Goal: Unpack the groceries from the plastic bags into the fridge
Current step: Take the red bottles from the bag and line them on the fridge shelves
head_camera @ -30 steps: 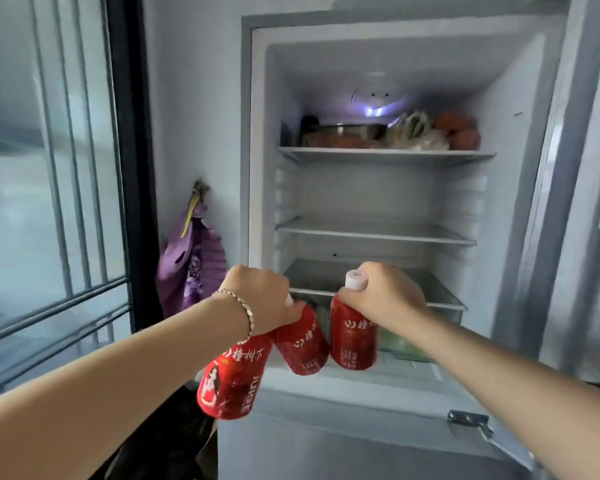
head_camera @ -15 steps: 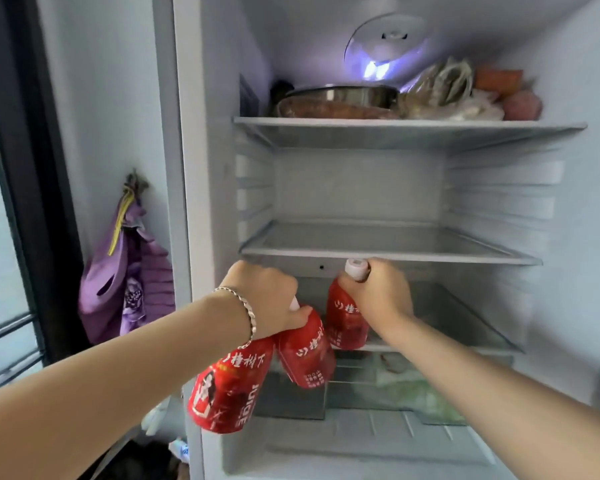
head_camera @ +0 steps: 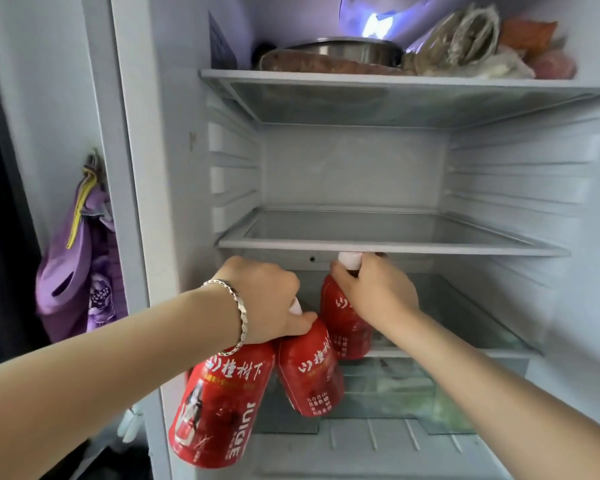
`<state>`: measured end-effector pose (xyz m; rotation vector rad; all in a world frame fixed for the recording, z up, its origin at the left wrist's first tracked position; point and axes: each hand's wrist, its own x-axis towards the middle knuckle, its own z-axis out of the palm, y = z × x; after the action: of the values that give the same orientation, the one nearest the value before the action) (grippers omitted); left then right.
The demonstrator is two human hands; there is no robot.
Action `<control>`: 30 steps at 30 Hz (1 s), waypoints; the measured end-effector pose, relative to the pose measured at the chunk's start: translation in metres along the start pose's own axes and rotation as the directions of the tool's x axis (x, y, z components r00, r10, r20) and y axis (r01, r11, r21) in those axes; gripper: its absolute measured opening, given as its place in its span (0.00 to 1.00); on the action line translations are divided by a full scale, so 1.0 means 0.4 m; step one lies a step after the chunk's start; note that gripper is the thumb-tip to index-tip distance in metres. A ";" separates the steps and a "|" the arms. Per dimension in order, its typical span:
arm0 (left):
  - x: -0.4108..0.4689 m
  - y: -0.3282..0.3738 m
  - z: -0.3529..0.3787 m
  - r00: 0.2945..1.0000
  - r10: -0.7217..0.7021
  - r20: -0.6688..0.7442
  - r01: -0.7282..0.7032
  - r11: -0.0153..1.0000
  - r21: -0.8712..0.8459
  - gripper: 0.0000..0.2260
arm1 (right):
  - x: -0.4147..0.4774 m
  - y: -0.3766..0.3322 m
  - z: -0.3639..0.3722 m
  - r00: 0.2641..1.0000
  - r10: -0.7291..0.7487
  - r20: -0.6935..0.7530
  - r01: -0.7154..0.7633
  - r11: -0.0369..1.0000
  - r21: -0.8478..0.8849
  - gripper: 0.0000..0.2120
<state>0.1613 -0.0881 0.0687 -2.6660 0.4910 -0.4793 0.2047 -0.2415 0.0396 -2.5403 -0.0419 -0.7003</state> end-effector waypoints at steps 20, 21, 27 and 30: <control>-0.008 0.001 0.014 0.985 -0.167 0.036 0.168 0.985 -0.031 0.21 | 0.008 0.014 0.092 0.900 -0.277 0.338 -0.125 0.578 0.806 0.17; -0.010 0.002 0.009 0.984 -0.175 0.034 0.176 0.984 -0.038 0.21 | -0.010 0.025 0.070 0.850 -0.403 0.340 -0.109 0.497 0.861 0.21; 0.001 0.029 -0.034 0.980 -0.188 -0.070 0.186 0.982 -0.040 0.20 | -0.113 0.045 0.044 0.785 -0.527 0.325 0.200 0.713 0.672 0.35; 0.009 0.047 -0.052 0.959 -0.217 -0.180 0.194 0.971 -0.137 0.20 | -0.116 0.049 0.047 0.916 -0.392 0.087 0.237 0.703 0.671 0.34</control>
<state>0.1514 -0.1121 0.0796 -2.8141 0.3046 -0.8015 0.1766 -0.2450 -0.0057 -1.9169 -0.7025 -0.4063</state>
